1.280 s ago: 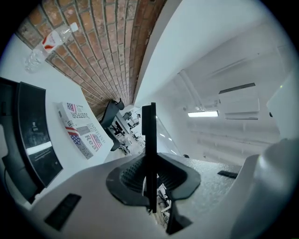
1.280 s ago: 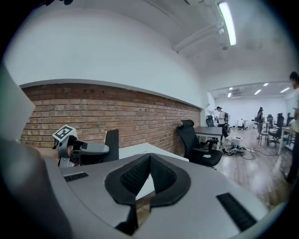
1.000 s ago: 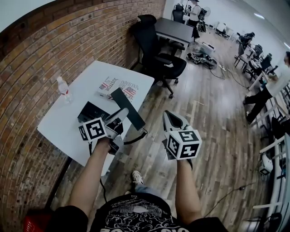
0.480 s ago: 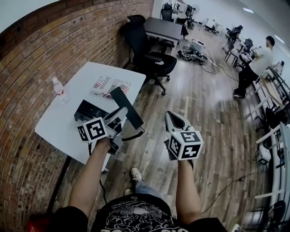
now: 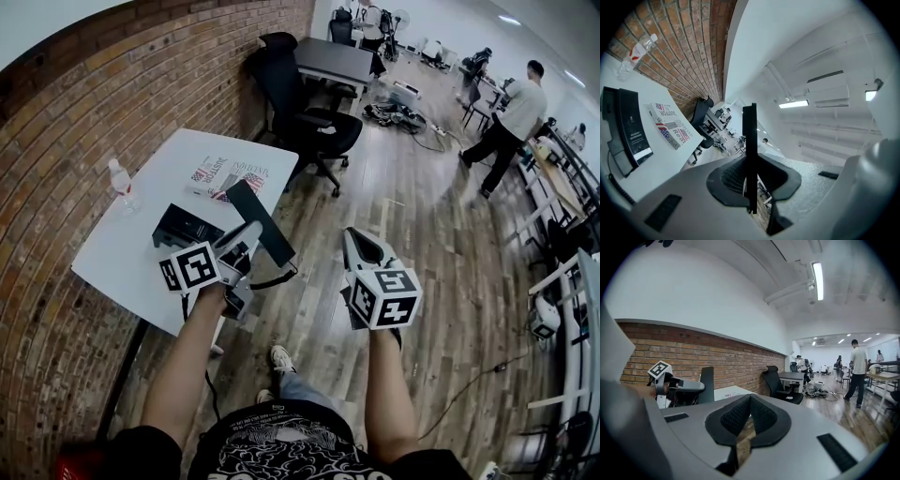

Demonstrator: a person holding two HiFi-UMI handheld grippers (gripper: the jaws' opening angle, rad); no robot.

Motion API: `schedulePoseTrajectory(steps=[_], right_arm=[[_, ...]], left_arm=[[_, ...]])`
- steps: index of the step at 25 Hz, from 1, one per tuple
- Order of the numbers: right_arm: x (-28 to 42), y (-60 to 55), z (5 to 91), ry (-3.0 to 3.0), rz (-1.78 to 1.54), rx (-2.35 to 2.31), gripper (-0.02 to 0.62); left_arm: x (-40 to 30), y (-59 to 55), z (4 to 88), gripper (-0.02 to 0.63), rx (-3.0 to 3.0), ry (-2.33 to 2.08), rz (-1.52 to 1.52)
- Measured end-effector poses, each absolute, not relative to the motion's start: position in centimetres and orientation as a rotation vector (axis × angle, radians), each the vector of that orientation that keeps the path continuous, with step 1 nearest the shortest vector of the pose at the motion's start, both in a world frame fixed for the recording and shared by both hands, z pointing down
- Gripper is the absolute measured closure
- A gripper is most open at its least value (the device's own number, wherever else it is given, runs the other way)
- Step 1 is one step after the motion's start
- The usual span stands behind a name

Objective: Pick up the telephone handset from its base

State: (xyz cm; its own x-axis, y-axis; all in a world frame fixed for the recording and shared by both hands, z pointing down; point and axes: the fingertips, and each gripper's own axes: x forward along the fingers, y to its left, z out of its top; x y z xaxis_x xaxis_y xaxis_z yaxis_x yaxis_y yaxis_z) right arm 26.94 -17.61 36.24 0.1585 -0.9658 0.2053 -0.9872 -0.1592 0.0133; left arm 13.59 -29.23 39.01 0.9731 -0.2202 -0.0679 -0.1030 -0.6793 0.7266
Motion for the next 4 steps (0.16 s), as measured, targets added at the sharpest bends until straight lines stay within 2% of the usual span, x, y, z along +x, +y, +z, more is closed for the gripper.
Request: schedulePoseTrajectory(steps=[4], right_arm=[[26.94,-17.43,36.20,-1.937,0.224,2.273,0.595]], left_arm=[[13.65,-29.08,38.94,0.534,2.320,-0.223,-0.188]])
